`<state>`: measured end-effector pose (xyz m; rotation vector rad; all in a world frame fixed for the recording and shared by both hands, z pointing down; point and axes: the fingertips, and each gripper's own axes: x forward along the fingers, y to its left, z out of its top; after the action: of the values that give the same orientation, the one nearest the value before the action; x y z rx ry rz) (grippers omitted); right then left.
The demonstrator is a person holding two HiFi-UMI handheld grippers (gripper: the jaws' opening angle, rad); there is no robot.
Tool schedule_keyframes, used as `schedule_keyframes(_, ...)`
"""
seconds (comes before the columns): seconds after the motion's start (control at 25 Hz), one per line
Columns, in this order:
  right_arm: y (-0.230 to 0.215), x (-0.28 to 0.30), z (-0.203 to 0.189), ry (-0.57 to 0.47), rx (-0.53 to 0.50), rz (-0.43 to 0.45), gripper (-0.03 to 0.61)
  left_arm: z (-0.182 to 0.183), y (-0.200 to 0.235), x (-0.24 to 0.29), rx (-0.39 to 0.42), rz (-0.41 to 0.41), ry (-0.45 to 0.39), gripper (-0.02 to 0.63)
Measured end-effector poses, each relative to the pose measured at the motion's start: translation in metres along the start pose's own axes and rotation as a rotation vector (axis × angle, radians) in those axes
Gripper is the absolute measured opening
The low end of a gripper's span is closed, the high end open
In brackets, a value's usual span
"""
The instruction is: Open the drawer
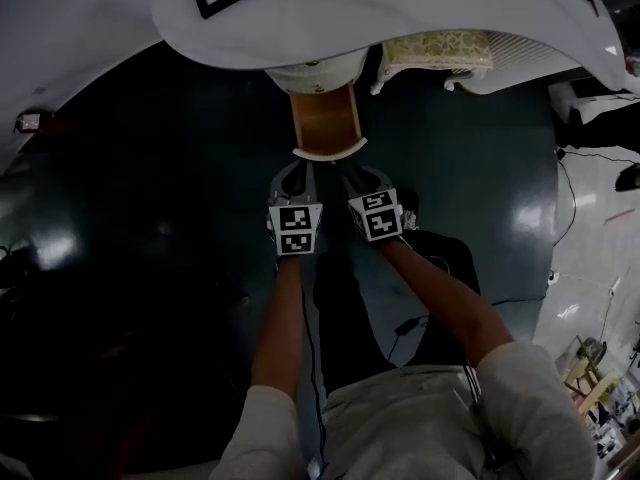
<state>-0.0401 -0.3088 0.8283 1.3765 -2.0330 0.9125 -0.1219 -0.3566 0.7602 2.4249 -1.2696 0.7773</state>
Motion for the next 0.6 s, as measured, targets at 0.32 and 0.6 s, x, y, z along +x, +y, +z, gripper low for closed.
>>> schedule_keyframes(0.32,0.031,-0.116,0.055,0.015,0.063,0.017,0.124,0.059,-0.043,-0.115,-0.038,-0.080,0.046,0.009)
schedule_keyframes(0.6,0.065,-0.213,0.084,-0.018,0.016,0.042,0.124,0.085,-0.080,-0.213,-0.043,-0.122,0.049,0.009)
